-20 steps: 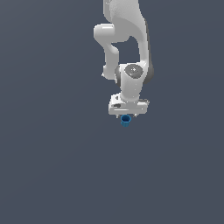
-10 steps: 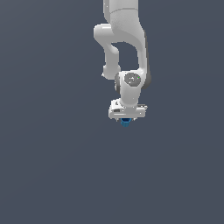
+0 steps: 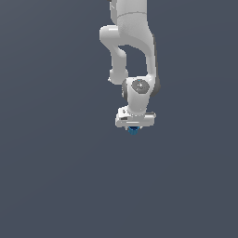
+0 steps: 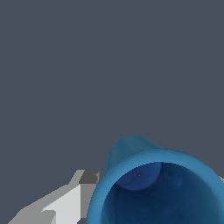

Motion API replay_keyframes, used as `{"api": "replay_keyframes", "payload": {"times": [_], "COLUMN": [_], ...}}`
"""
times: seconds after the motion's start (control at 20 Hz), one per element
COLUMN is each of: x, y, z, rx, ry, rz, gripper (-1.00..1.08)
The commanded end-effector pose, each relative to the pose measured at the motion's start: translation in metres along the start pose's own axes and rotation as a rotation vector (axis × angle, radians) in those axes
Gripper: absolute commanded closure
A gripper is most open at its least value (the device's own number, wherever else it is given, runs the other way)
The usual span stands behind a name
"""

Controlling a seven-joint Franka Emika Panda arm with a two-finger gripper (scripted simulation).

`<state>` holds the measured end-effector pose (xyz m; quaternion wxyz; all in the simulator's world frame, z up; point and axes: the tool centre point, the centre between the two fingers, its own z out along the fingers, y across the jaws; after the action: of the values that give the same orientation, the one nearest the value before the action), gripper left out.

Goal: Pick up the object and move it to a goal position.

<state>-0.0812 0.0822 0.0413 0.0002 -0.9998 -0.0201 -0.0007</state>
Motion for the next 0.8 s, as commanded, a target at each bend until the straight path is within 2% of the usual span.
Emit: {"api": "replay_keyframes", "payload": {"times": [0.0,0.4,0.75], "x": [0.0,-0.002,-0.01], "y": [0.0,-0.002,-0.017], "z": [0.001,-0.003,-0.026], "rx": [0.0,0.0,0.0], "ry": [-0.002,-0.001,-0.001], "rz": [0.0,0.0,0.0], "gripper": [1.08,1.08,1.08]}}
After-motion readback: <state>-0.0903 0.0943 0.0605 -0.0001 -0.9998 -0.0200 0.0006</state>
